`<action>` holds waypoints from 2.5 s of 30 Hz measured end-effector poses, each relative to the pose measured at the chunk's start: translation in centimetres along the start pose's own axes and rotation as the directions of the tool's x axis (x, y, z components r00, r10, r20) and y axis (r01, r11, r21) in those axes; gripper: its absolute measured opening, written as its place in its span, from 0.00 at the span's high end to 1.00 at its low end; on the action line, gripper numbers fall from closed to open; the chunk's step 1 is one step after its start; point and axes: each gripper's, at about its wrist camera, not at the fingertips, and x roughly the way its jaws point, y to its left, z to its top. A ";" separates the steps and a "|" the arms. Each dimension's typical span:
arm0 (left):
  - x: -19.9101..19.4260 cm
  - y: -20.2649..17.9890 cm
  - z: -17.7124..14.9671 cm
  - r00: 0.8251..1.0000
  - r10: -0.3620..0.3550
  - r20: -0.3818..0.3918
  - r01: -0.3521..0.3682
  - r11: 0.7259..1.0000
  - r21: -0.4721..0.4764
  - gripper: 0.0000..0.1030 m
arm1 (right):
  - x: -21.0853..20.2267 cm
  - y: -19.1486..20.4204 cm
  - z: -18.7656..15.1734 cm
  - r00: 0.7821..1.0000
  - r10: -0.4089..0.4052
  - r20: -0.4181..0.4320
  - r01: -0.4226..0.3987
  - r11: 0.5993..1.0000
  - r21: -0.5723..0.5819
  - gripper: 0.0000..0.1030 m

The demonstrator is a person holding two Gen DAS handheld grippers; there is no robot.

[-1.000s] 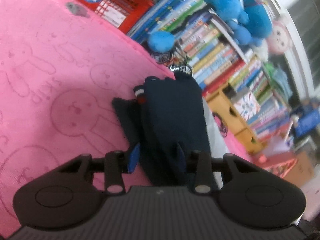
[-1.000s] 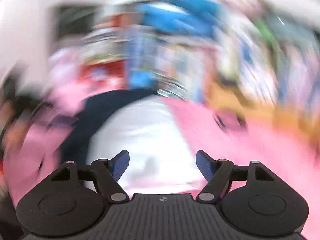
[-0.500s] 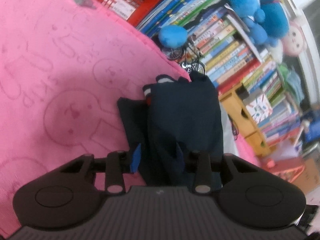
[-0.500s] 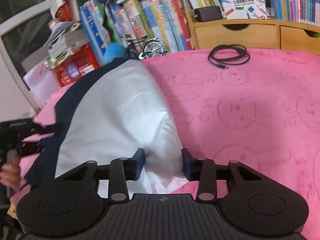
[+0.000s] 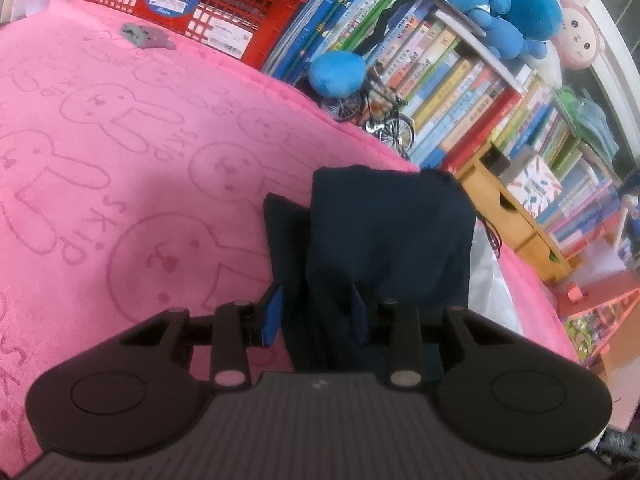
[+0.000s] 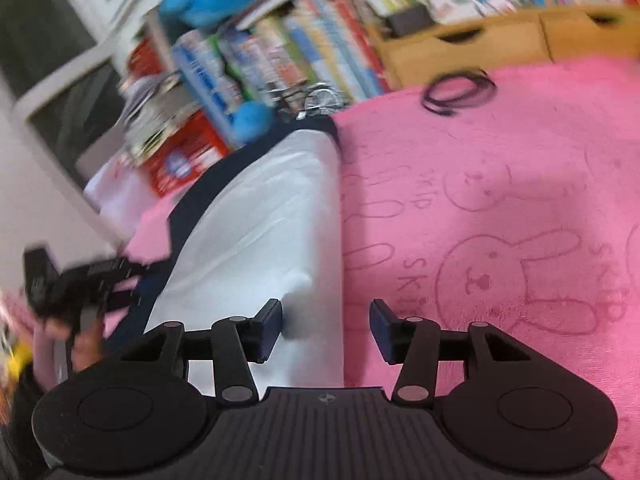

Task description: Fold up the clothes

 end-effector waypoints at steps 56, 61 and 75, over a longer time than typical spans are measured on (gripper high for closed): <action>6.5 -1.7 8.1 0.955 -0.251 -0.157 0.271 0.956 0.117 0.70 | 8.2 -1.3 9.6 0.991 0.064 0.114 -0.072 0.995 0.064 0.64; 9.8 -3.6 9.4 0.991 -0.079 -0.107 0.102 0.969 0.225 0.70 | 9.7 -1.8 12.7 0.987 -0.116 0.113 0.117 0.993 0.002 0.54; 0.9 -8.3 3.6 0.976 -0.017 0.219 -0.114 0.813 0.571 0.66 | 15.4 14.3 3.0 0.719 -0.462 0.519 0.680 0.314 -0.662 0.35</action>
